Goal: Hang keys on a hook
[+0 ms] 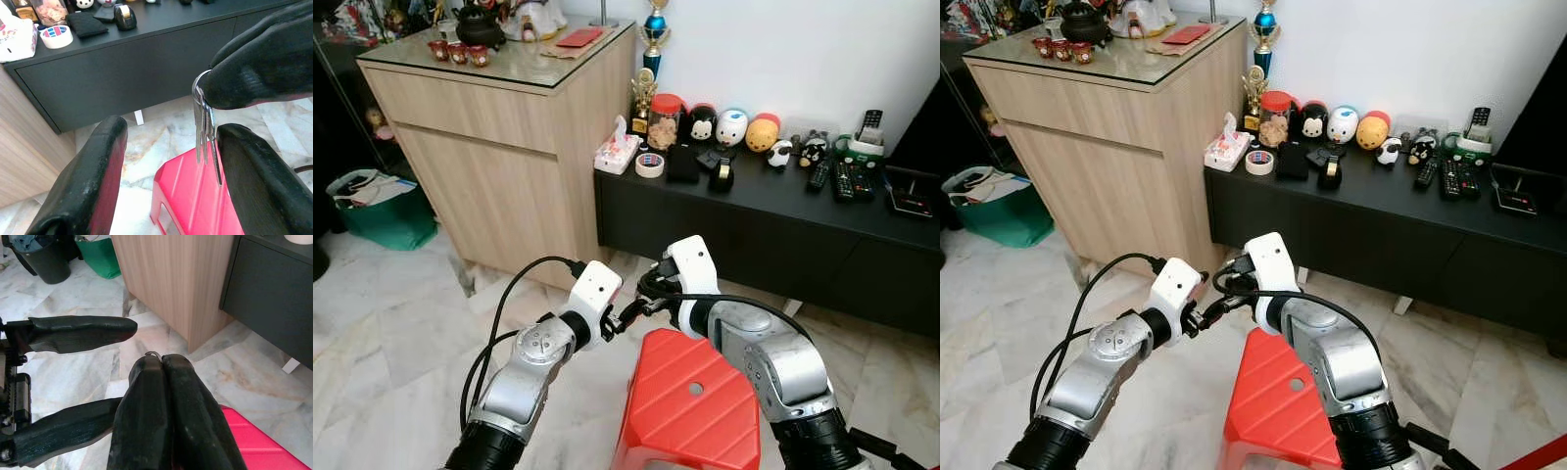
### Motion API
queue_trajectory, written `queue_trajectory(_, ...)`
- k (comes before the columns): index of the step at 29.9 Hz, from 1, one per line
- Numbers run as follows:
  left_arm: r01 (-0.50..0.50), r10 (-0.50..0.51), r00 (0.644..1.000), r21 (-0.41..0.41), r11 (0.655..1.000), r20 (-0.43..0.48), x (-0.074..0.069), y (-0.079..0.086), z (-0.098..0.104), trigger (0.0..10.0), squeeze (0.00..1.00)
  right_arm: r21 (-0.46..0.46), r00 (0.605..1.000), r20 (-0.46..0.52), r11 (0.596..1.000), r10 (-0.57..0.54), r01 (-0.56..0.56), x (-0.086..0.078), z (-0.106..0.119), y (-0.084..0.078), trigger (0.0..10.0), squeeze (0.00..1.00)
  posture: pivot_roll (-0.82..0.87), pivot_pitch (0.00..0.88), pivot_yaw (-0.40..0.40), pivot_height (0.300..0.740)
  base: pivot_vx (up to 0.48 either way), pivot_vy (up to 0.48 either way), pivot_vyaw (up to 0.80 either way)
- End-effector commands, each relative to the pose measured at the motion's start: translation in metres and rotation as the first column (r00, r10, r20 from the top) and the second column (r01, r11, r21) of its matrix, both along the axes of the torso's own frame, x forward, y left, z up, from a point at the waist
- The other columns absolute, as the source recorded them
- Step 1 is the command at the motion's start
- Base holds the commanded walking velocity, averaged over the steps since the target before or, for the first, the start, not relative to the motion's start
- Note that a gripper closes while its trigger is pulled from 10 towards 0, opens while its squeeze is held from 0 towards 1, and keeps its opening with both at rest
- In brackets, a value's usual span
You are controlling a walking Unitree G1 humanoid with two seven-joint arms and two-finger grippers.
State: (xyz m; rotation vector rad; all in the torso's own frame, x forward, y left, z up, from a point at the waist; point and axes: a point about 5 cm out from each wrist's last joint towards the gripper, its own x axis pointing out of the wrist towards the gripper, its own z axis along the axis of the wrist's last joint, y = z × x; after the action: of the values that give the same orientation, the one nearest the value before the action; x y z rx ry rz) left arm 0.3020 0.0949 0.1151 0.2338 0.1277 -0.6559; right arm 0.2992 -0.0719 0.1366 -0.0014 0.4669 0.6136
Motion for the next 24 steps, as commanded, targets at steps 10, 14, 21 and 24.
queue_trajectory(10, -0.012, 0.012, 1.0, -0.012, 1.0, 0.027, 0.0044, -0.0006, 0.0034, 4.2, 0.0, 0.022, 1.0, 0.028, 1.0, 0.01, -0.011, -0.0001, 0.0103, 0.0037, 10.0, 0.0, 0.07, 0.004, -0.046, 0.74, 0.0, 0.0, 0.0)
queue_trajectory(14, -0.004, 0.005, 1.0, -0.019, 1.0, 0.03, 0.0041, -0.0015, 0.0041, 4.0, 0.0, 0.024, 1.0, 0.027, 1.0, 0.009, -0.01, 0.0, 0.0103, 0.0039, 10.0, 0.0, 0.07, 0.004, -0.046, 0.74, 0.0, 0.0, 0.0)
queue_trajectory(21, -0.008, 0.009, 0.999, -0.029, 1.0, 0.033, 0.004, -0.0009, 0.0043, 0.0, 0.0, 0.028, 1.0, 0.025, 1.0, 0.007, -0.008, -0.0003, 0.0103, 0.0046, 10.0, 0.0, 0.07, 0.006, -0.043, 0.74, 0.0, 0.0, 0.0)
queue_trajectory(24, -0.007, 0.008, 0.999, -0.03, 1.0, 0.035, 0.0041, -0.0009, 0.0043, 0.0, 0.0, 0.029, 1.0, 0.025, 1.0, 0.006, -0.006, -0.0001, 0.0104, 0.0046, 10.0, 0.0, 0.07, 0.006, -0.043, 0.74, 0.0, 0.0, 0.0)
